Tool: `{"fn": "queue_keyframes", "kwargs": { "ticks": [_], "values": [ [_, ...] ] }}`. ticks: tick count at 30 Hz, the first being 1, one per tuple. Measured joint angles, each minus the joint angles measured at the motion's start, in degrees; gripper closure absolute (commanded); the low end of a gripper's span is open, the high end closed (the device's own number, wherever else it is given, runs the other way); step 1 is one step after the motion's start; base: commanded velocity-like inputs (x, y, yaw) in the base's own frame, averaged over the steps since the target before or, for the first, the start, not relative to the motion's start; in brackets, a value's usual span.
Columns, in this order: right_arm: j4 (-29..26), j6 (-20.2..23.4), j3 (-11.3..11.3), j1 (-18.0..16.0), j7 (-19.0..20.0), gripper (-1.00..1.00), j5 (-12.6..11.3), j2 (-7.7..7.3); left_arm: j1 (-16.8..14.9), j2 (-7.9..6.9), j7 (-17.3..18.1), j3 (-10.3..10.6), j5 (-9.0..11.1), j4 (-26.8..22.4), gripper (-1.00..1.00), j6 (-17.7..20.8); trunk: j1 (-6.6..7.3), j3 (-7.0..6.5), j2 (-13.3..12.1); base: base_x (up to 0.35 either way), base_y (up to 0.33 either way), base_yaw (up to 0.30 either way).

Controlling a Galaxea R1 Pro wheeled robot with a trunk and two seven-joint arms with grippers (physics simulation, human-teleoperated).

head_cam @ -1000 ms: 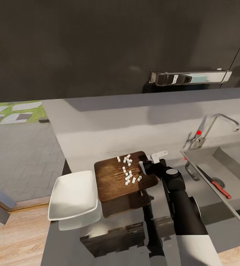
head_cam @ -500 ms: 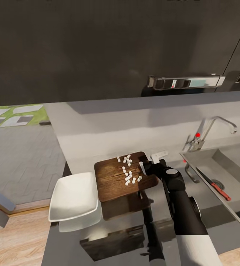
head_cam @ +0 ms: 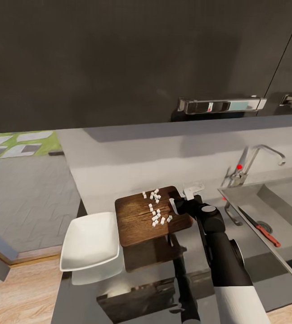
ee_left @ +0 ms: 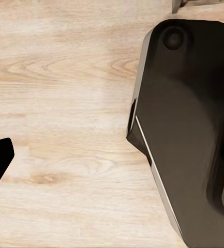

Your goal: In the kitchen, take the Vidalia onion out of the sink, dice it on the chopping board with the paring knife, put the diced onion into the bowl on the countertop, then place both the paring knife and the chopping board into the sink.

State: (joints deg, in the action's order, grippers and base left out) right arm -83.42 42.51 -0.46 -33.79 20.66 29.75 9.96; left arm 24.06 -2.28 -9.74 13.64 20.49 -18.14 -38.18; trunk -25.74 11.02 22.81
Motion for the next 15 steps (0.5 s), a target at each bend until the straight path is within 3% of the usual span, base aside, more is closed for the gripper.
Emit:
{"fn": "queue_keyframes", "kwargs": {
  "ticks": [10,15],
  "values": [
    [0.0,0.0,0.14,0.0,0.01,1.0,0.09,0.0,0.0,0.0,0.0,0.0,0.0,0.0,-1.0,0.0,0.0,-0.87,0.0,0.0,0.006,0.0],
    [0.0,-0.01,0.14,0.0,0.02,1.0,0.12,0.0,0.01,0.01,-0.01,-0.02,0.0,0.11,-1.0,-0.02,0.0,-1.3,-0.01,0.0,0.152,0.0]
  ]
}}
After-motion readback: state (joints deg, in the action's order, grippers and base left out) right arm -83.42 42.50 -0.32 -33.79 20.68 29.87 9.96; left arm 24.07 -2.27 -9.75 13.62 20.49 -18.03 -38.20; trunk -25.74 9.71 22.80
